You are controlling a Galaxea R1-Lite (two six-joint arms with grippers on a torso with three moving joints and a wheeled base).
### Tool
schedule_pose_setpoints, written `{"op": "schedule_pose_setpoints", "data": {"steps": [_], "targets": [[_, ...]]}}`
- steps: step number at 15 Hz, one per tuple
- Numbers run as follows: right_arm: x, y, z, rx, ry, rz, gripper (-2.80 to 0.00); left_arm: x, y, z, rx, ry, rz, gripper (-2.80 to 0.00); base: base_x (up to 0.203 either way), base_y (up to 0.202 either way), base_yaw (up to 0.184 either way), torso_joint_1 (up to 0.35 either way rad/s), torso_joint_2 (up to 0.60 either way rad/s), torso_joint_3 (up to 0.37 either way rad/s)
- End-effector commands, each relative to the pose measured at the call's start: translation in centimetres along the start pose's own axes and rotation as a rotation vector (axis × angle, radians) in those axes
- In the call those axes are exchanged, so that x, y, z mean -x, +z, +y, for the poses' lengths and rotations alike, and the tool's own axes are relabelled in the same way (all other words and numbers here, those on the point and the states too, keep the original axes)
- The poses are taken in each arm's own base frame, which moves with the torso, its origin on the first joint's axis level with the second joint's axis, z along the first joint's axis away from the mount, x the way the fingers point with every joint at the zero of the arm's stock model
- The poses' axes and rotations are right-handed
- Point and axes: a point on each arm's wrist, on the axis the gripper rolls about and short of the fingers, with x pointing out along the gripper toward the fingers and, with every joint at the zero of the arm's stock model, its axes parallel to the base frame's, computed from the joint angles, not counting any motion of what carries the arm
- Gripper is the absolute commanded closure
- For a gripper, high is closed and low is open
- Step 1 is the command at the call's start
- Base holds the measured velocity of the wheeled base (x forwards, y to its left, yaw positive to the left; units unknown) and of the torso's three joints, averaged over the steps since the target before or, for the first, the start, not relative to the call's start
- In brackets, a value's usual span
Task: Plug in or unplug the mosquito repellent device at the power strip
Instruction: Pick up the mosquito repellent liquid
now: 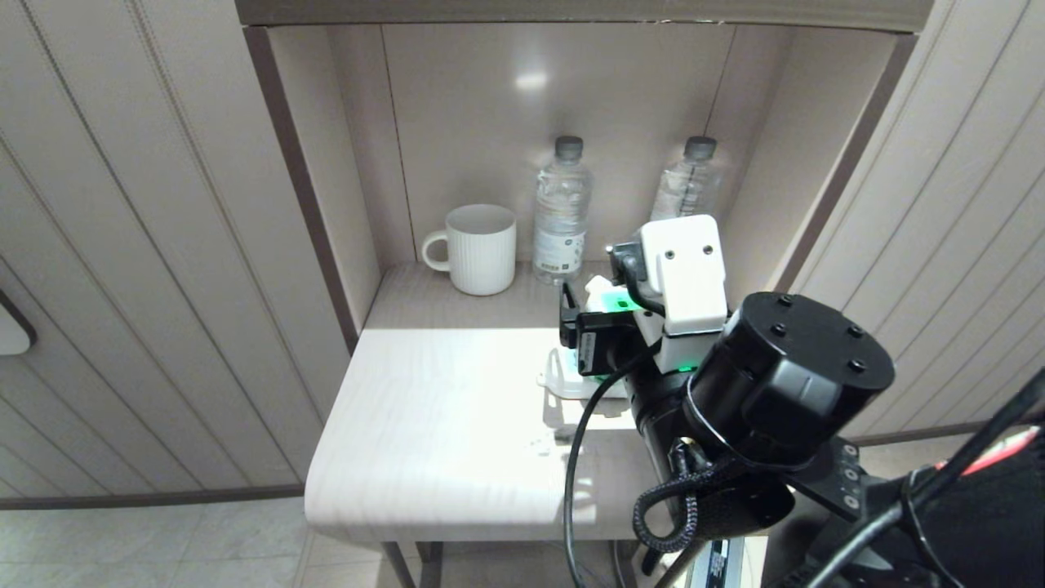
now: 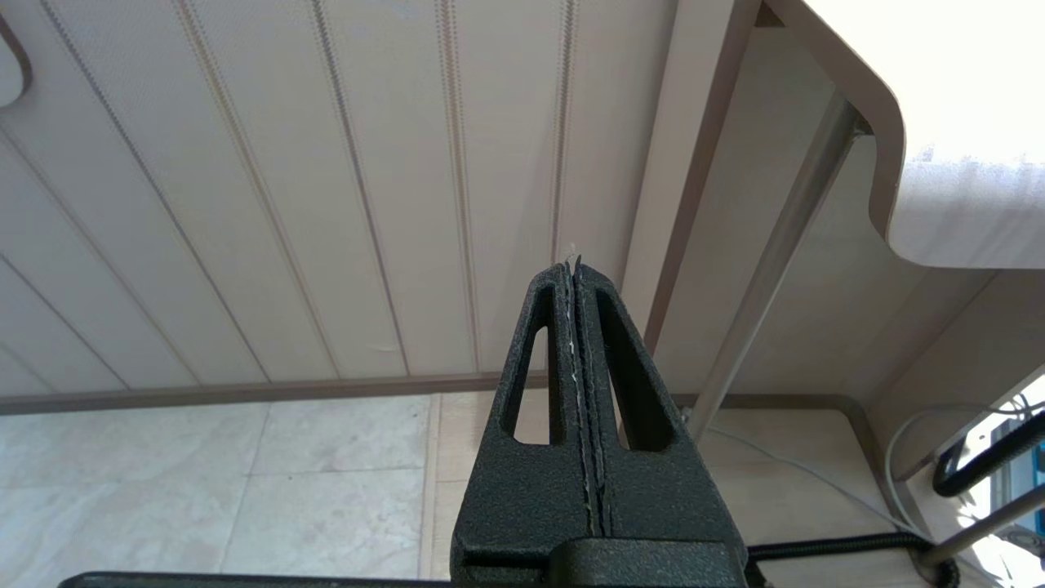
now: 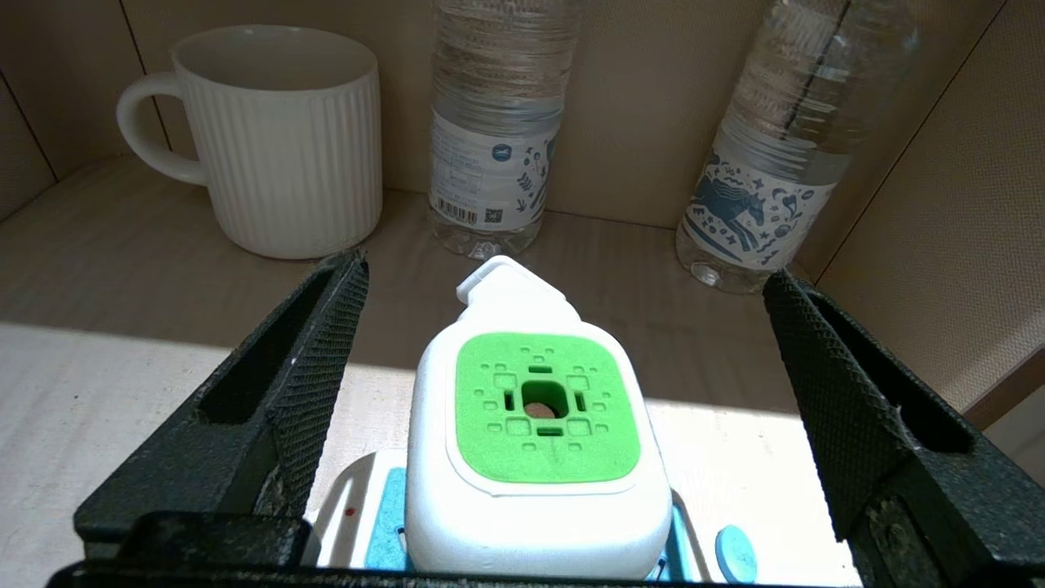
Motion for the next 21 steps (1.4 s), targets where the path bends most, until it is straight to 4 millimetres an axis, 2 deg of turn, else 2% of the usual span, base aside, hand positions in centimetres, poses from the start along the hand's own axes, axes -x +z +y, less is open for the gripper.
{"op": "schedule_pose_setpoints", "data": {"steps": [1, 11, 12, 15, 21], "targets": [[0.04, -0.24, -0.02, 0.007, -0.003, 0.004, -2.8, -0.01, 0.01, 0.0, 0.0, 0.0, 0.001, 0.0, 0.0, 0.0, 0.0, 0.0, 0.0, 0.0], [0.01, -0.47, 0.16, 0.057, 0.036, -0.002, -2.8, -0.01, 0.01, 0.0, 0.0, 0.002, 0.001, 0.0, 0.0, 0.0, 0.0, 0.0, 0.0, 0.0], [-0.05, -0.52, 0.12, 0.06, 0.032, -0.001, 0.0, -0.01, 0.01, 0.0, -0.001, 0.0, 0.001, 0.0, 0.0, 0.0, 0.0, 0.0, 0.0, 0.0], [-0.86, -0.78, -0.43, 0.065, 0.008, -0.001, 0.0, -0.01, 0.0, 0.0, 0.0, 0.0, 0.002, 0.0, 0.0, 0.0, 0.0, 0.0, 0.0, 0.0], [-0.9, -0.42, -0.47, 0.057, 0.006, -0.01, 0.0, -0.01, 0.01, 0.0, 0.0, 0.0, 0.001, 0.0, 0.0, 0.0, 0.0, 0.0, 0.0, 0.0]]}}
